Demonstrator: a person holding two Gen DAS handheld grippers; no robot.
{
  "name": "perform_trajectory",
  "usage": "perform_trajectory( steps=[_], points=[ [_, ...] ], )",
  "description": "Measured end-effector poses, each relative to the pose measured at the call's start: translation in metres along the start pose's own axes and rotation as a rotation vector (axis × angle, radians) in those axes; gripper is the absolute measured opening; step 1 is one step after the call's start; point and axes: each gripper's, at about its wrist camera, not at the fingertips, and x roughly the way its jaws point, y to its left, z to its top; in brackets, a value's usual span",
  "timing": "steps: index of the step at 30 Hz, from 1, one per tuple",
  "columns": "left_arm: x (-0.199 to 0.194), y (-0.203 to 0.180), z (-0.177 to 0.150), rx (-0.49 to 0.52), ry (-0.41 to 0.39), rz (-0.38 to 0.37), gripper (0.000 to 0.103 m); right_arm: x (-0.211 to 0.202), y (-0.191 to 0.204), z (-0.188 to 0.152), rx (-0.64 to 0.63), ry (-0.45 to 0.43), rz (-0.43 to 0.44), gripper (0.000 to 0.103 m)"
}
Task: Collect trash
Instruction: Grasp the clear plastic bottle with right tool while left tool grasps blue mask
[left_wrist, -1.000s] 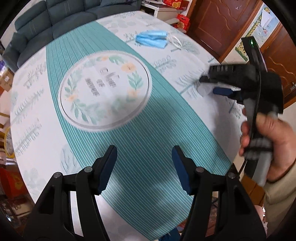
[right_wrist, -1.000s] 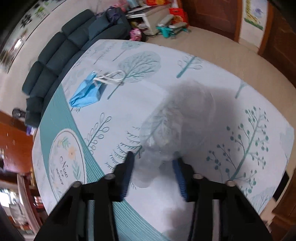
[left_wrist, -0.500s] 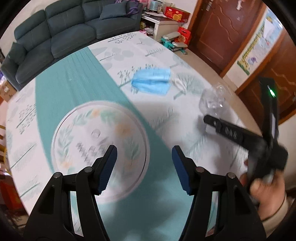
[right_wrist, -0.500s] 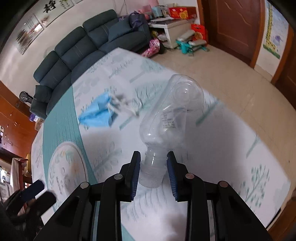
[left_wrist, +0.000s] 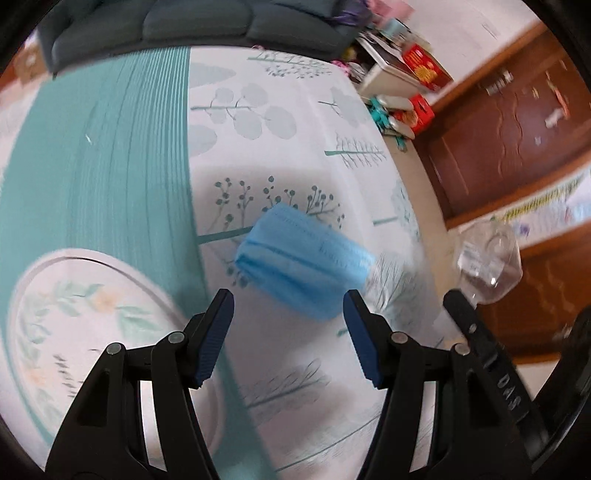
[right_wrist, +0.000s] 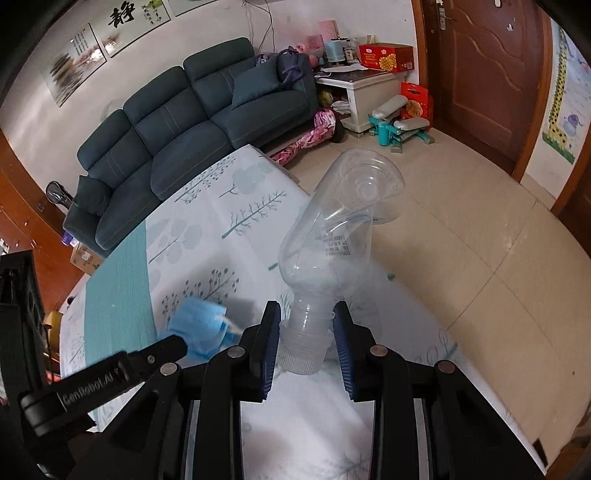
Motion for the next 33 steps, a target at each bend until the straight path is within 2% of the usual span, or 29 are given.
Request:
perform_trajectory(
  steps=[4, 6, 7, 11, 12, 14, 15, 16, 18, 25, 30, 33],
  points=[
    [0.022, 0.006, 0.008, -0.127, 0.006, -0.077, 0.058, 0.013, 0.000, -0.001, 0.000, 0.018, 0.003, 0.029],
    [0.033, 0.008, 0.010, -0.169, 0.010, -0.073, 0.058, 0.018, 0.001, -0.007, -0.005, 0.028, 0.006, 0.029],
    [0.033, 0.006, 0.010, -0.177, -0.022, -0.078, 0.058, 0.022, 0.001, -0.010, -0.014, 0.036, 0.004, 0.029],
    [0.043, -0.001, 0.015, -0.184, -0.056, -0.045, 0.058, 0.031, 0.001, -0.023, -0.029, 0.061, 0.007, 0.029],
    [0.044, -0.003, 0.015, -0.174, -0.068, -0.028, 0.056, 0.032, 0.001, -0.026, -0.031, 0.067, 0.008, 0.029],
    [0.047, -0.008, 0.015, -0.142, -0.076, 0.025, 0.039, 0.033, 0.000, -0.033, -0.041, 0.079, 0.010, 0.028],
    [0.050, -0.011, 0.015, -0.117, -0.065, 0.039, 0.014, 0.032, 0.000, -0.037, -0.045, 0.083, 0.011, 0.028],
    [0.056, -0.016, 0.012, -0.079, -0.040, 0.031, 0.010, 0.031, -0.001, -0.041, -0.050, 0.089, 0.015, 0.028],
    [0.054, -0.021, 0.004, -0.024, -0.061, 0.051, 0.005, 0.027, -0.003, -0.050, -0.054, 0.091, 0.026, 0.028],
    [0.041, -0.026, -0.034, 0.114, -0.024, 0.042, 0.002, -0.017, -0.017, -0.089, -0.053, 0.087, 0.112, 0.028],
    [0.004, -0.023, -0.081, 0.232, 0.011, 0.022, 0.002, -0.069, -0.025, -0.128, -0.072, 0.067, 0.186, 0.029],
    [-0.033, -0.023, -0.122, 0.309, 0.032, 0.001, 0.002, -0.107, -0.030, -0.159, -0.082, 0.059, 0.228, 0.029]
  ],
)
